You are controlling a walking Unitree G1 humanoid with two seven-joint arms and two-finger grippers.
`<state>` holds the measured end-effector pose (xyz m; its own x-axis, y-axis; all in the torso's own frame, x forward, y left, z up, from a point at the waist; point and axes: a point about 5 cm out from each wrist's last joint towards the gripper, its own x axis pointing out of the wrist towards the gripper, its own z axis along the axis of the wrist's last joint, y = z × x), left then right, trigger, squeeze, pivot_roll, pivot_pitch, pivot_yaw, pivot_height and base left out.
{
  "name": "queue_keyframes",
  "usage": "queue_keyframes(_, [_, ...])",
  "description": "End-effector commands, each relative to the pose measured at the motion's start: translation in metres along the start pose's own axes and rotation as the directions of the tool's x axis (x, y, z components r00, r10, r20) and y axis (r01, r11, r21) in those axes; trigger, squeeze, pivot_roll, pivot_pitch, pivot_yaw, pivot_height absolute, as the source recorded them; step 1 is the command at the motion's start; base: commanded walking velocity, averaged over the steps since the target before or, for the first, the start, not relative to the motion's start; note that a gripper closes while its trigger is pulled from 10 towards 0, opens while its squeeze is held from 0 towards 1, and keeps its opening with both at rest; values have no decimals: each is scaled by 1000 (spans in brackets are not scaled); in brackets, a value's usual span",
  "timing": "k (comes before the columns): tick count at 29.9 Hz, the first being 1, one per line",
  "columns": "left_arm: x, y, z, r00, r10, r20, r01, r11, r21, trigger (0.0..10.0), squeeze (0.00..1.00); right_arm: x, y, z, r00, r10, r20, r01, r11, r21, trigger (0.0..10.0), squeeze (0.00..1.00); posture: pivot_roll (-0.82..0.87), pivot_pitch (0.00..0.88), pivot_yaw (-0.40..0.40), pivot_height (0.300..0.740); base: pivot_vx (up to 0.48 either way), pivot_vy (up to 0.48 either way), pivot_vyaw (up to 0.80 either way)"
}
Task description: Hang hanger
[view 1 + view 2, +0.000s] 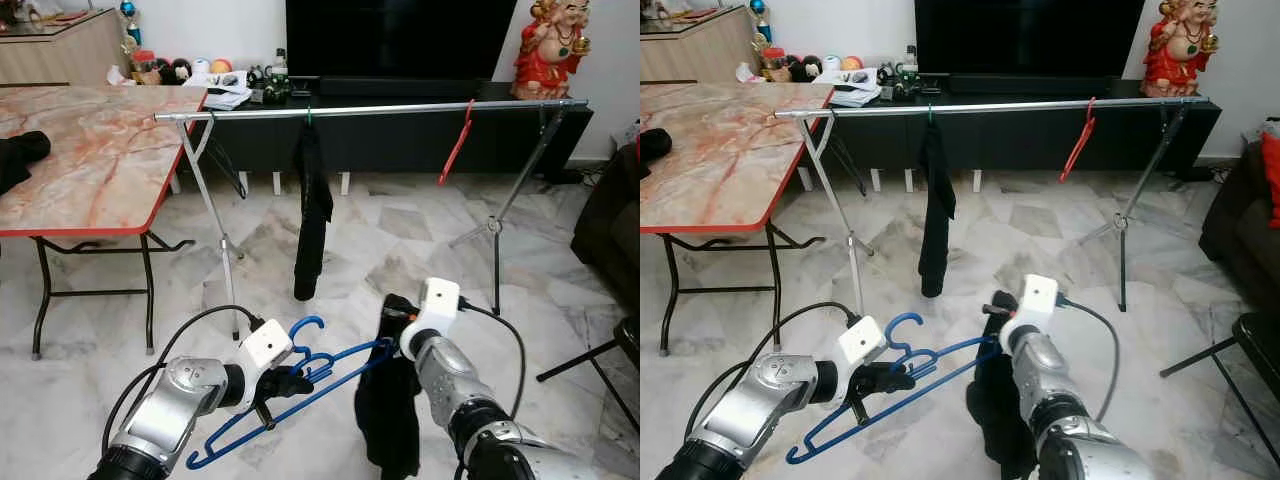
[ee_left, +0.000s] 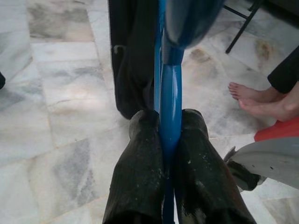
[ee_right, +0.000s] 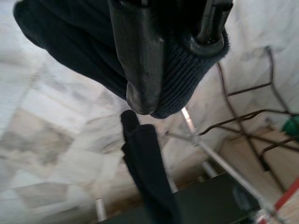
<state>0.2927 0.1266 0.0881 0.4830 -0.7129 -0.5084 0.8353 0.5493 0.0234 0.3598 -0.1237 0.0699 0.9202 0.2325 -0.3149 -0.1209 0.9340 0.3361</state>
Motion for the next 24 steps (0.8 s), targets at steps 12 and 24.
queue_keyframes(12, [2,22,9,980,200,9,-200,979,39,10000,0,-2,-10,4,998,-64,20,65,996,-53,10000,0,148,0,-33,740,0,0,0])
queue_keyframes(24, [5,19,12,986,163,44,-164,986,32,10000,0,1,0,19,997,20,78,-10,991,-131,10000,0,149,0,-33,740,0,0,0])
